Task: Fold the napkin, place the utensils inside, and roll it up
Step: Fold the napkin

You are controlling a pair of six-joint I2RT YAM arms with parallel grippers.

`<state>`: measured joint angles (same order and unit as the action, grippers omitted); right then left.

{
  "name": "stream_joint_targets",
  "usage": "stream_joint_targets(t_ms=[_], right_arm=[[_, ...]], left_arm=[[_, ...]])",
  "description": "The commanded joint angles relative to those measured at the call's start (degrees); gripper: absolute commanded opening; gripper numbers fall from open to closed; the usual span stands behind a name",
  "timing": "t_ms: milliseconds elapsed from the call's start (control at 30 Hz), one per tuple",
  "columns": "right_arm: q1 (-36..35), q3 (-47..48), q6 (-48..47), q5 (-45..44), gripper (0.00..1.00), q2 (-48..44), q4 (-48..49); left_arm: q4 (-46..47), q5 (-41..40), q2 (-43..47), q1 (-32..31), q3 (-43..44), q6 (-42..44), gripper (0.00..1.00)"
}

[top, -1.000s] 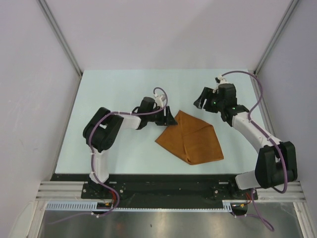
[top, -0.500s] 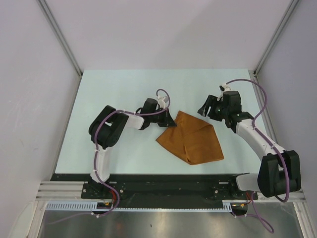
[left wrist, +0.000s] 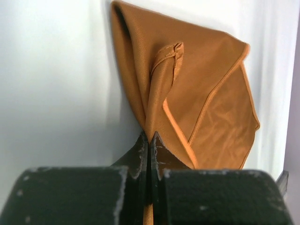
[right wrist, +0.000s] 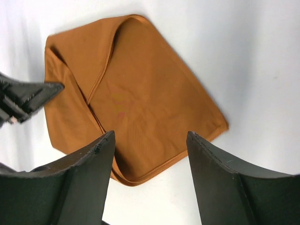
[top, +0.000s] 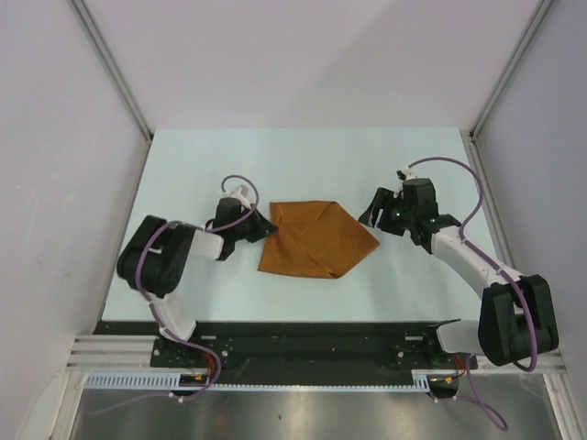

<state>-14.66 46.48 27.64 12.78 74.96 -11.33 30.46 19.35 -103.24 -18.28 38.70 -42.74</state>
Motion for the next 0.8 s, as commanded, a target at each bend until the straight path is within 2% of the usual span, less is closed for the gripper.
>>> stream_joint_targets(t_ms=[0,167,267,300,367,400,500,600,767], right_arm=[[-3.17,-0.33,2.07,1.02,0.67,1.07,2.98],[-7.75,-3.58,4.79,1.46,0.67,-0.16,3.6],[-10.65,-8.67,8.82,3.04,0.67,-3.06,5.44],[-11.44,-10.08,11.71,4.09,0.67,-3.85,6.14],[-14.42,-14.74,14.97,4.71,0.67,-6.57,8.77],[-15.57,-16.49,16.64,4.89,0.67,-7.36,9.92],[-20.14,-21.95,23.59,4.19,0.67,-9.3,16.24],[-24.36,-24.94,29.13,1.74,0.65,-8.78,21.87],[-28.14,-25.39,33.35,-0.64,0.58,-4.65,27.59]], left_arm=[[5.83,-12.91,11.98,-0.96,-12.31,-7.69,0.0],[3.04,-19.17,22.72,-2.63,-21.8,-12.1,0.0],[-1.25,-20.59,28.17,-4.13,-23.14,-11.4,0.02],[-2.15,-20.32,29.05,-4.22,-23.23,-10.88,0.21],[-3.91,-20.06,31.6,-4.13,-23.84,-10.44,0.42],[-5.31,-19.97,32.39,-3.87,-24.19,-9.65,0.59],[-9.43,-20.06,36.17,-2.64,-24.28,-8.85,0.86],[-13.22,-20.32,39.78,-1.06,-23.67,-7.8,0.97],[-19.9,-19.79,45.93,1.58,-22.27,-6.13,1.0]])
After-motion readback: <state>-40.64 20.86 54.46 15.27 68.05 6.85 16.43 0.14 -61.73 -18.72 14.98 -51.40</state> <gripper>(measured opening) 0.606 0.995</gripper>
